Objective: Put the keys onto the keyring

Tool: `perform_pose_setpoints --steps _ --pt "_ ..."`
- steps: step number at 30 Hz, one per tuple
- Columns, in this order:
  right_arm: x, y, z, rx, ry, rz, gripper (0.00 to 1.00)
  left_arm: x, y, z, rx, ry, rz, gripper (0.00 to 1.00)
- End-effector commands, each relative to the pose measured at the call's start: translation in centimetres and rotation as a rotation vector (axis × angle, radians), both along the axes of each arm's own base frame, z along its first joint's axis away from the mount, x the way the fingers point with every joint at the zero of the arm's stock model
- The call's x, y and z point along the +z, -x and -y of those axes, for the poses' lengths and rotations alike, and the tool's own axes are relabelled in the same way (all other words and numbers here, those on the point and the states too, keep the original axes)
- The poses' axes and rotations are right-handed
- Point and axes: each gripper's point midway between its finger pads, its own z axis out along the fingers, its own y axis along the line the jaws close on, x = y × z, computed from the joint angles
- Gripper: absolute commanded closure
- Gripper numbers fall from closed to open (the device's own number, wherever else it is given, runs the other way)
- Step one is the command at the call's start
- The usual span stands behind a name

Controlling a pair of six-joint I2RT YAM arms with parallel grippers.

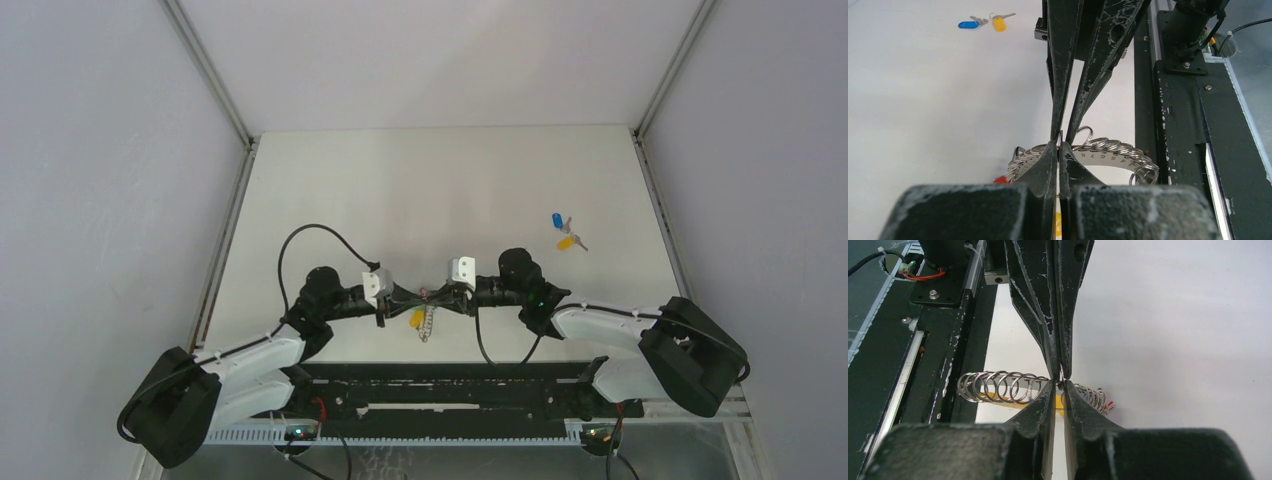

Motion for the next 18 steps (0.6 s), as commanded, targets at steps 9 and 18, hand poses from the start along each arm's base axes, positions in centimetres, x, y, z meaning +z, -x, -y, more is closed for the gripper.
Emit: perform_pose_setpoints --steps 9,18 --pt "1.8 -0.3 -0.4 0.02 -0.018 0.038 1.0 1.9 0.5 0.2 -0.051 0.061 0.052 0.99" --pt "2.6 0.0 -0.2 0.023 0.004 0.022 1.0 0.9 -0.7 -0.1 0.008 0.002 0.055 0.75"
